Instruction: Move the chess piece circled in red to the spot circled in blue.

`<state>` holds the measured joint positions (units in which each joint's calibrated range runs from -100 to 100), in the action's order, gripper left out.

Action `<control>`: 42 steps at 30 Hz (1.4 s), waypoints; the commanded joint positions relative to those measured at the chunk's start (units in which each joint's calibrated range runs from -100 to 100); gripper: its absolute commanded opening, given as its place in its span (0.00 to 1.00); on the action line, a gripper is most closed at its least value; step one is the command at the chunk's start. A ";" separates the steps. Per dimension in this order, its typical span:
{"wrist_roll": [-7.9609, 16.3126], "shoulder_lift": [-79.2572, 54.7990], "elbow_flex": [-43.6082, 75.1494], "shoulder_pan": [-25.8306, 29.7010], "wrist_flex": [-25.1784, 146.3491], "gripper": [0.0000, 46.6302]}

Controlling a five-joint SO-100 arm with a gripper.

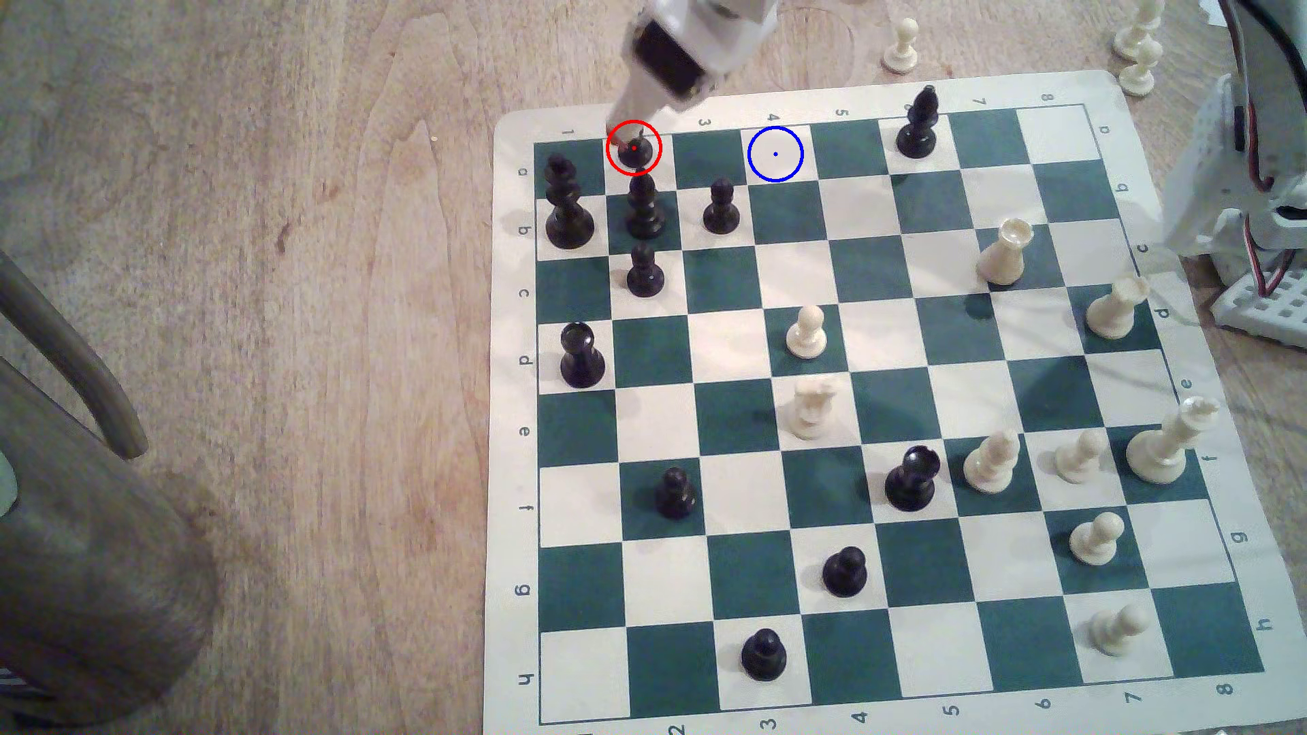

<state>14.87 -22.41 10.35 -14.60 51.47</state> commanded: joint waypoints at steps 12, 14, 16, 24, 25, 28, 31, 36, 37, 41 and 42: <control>0.20 -0.93 1.17 0.01 -3.48 0.33; 0.29 -0.93 1.17 0.01 -4.22 0.33; 0.39 -1.02 1.26 0.01 -4.87 0.33; 0.10 -2.20 1.08 0.09 -5.61 0.28; 0.10 -2.29 1.08 0.09 -5.61 0.28; 0.10 -2.63 1.08 0.09 -5.94 0.28; 0.10 -3.05 1.17 0.09 -6.18 0.25; -0.05 -3.14 1.53 -0.06 -6.27 0.03; -0.20 -2.97 1.53 -0.14 -6.18 0.00; -0.24 -2.97 1.44 -0.14 -6.10 0.00; -0.15 -2.97 1.53 -0.14 -6.10 0.00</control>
<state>14.73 -27.19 10.35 -14.60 45.98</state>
